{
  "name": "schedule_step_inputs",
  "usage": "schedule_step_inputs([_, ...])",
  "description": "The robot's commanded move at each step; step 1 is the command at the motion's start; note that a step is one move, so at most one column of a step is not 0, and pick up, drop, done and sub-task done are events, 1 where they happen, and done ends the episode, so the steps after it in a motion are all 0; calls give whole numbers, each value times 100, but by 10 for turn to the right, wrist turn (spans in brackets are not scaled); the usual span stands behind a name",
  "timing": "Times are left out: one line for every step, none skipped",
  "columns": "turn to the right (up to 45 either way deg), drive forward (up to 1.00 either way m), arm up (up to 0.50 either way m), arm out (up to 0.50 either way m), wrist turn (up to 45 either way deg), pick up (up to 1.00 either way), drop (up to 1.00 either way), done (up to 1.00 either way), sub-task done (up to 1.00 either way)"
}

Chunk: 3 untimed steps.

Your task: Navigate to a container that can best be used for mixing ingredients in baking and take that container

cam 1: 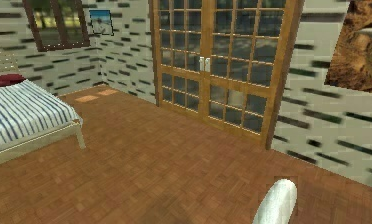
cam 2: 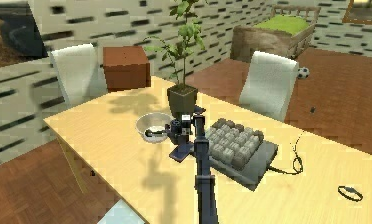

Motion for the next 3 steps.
schedule_step_inputs([0, 0, 0, 0, 0, 100, 0, 0, 0])
schedule_step_inputs([0, 0, 10, 0, 0, 0, 0, 0, 0])
schedule_step_inputs([0, 0, 0, 0, 0, 0, 0, 100, 0])
